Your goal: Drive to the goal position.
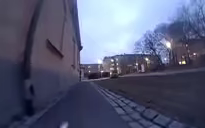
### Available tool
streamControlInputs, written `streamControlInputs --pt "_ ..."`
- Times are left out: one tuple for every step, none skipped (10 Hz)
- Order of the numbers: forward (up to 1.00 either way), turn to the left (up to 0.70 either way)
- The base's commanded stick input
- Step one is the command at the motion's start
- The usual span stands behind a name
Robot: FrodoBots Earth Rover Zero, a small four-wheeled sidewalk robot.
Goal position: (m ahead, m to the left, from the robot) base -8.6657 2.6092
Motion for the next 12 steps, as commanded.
streamControlInputs --pt "0.5 0.0" --pt "0.5 0.0" --pt "0.5 0.0" --pt "0.5 0.0" --pt "0.5 0.0" --pt "0.5 0.0" --pt "0.5 0.0" --pt "0.5 0.0" --pt "0.5 0.0" --pt "0.5 0.0" --pt "0.5 0.0" --pt "0.5 0.0"
